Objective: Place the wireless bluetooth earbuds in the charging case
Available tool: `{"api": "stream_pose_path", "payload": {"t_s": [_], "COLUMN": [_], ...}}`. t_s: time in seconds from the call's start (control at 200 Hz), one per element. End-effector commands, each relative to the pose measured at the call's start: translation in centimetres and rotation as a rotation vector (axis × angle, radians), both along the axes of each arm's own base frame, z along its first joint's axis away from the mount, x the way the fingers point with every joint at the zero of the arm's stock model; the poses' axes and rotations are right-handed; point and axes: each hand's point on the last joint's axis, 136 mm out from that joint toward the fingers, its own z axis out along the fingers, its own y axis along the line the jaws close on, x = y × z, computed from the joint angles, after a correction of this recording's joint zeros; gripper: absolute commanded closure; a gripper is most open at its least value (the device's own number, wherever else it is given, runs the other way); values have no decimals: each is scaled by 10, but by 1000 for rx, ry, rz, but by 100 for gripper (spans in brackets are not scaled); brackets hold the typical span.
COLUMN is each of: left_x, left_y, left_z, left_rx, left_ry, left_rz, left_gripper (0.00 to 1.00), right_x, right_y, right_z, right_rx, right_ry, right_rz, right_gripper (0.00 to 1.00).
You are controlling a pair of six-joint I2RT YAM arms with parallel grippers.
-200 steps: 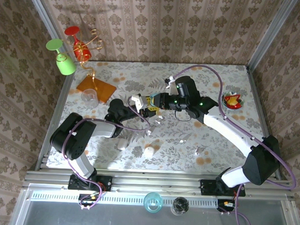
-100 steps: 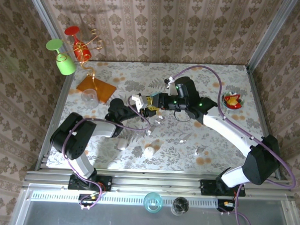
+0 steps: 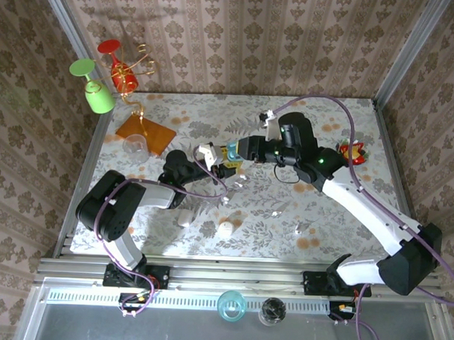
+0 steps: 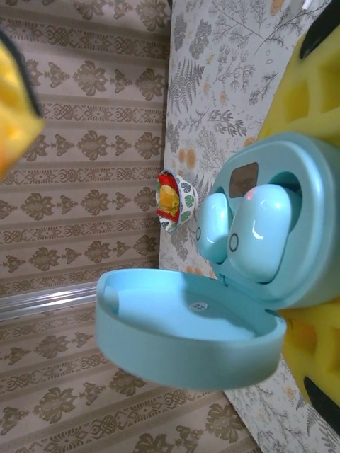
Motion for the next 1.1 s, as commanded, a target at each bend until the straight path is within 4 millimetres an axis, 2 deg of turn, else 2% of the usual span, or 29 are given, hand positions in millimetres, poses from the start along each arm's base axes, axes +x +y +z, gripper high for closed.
{"api": "stream_pose_path", "payload": {"t_s": [0.0,0.295,0.645,0.77,0.975,1.095], "left_x": [-8,-14,-7,-6,-10,-11], "left_y": [1,5,9,10,12,12], "left_z": [12,19,21,21,29,40], "left_rx": [-17,-29,-41,-45,-63,-84], "left_ry": [-60,-61,-38,-30,-24,-27], "left_rz": [-19,-25,21,28,16,11], "left_gripper": [76,76,76,76,76,76], "right_x": [13,33,20,17,21,21], "right_y": [-2,16,14,10,-7,-5], "right_z": [-4,-24,-32,-28,-15,-21], "right_rx": [-92,-154,-133,-102,85,250], "right_ry": [-11,68,100,91,120,205], "right_rz": [-9,32,52,38,-33,3], "right_gripper": [61,61,61,61,41,35]}}
